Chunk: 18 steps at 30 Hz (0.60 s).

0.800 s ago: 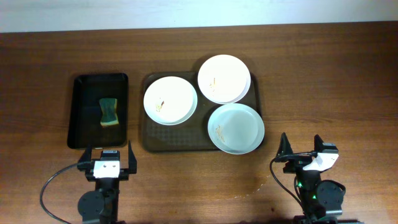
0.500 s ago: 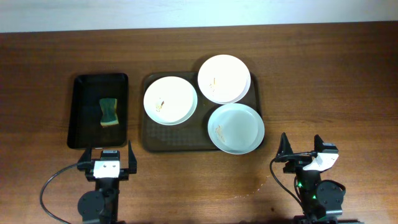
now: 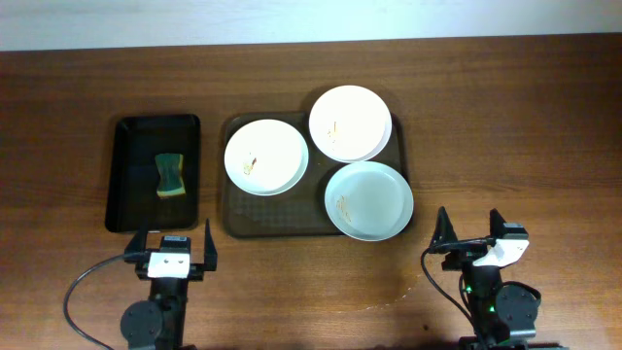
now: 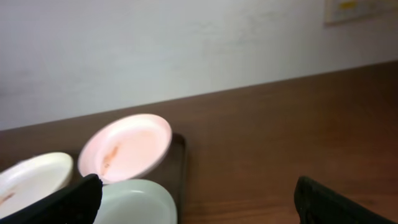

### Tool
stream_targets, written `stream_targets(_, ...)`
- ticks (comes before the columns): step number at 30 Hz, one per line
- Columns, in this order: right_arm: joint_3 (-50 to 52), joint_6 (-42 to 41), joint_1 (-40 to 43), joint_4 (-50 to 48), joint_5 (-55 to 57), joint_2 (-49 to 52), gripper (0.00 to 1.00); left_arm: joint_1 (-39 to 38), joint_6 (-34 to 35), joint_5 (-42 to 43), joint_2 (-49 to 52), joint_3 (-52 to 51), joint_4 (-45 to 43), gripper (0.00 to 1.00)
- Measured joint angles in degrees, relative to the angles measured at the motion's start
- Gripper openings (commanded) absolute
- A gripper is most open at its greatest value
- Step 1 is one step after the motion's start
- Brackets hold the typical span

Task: Clean dirty plates on tray and stack at the side

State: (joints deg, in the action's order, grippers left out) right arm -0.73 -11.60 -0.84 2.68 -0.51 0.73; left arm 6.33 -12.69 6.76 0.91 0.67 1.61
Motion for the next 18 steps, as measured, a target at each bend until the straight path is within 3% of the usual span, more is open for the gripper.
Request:
stream_targets(4, -0.35, 0.02, 0.0, -0.11, -7.21, 0.02, 0.98, 0.0, 1.95, 5.11, -0.07, -0.04, -6.75, 0.99)
stream_targets(11, -11.67, 0.0, 0.0, 2.47, -11.87, 3.13, 0.98, 0.0, 5.92, 6.6, 3.54, 3.3, -7.28, 0.99)
stream_targets(14, -15.43, 0.02, 0.0, 3.21, -13.25, 8.94, 0.98, 0.0, 6.29, 6.88, 9.66, 8.61, -6.05, 0.99)
stream_targets(18, -27.96, 0.02, 0.0, 4.46, -17.44, 28.22, 0.98, -0.02, 6.34, 8.22, 24.24, 20.74, -0.98, 0.99)
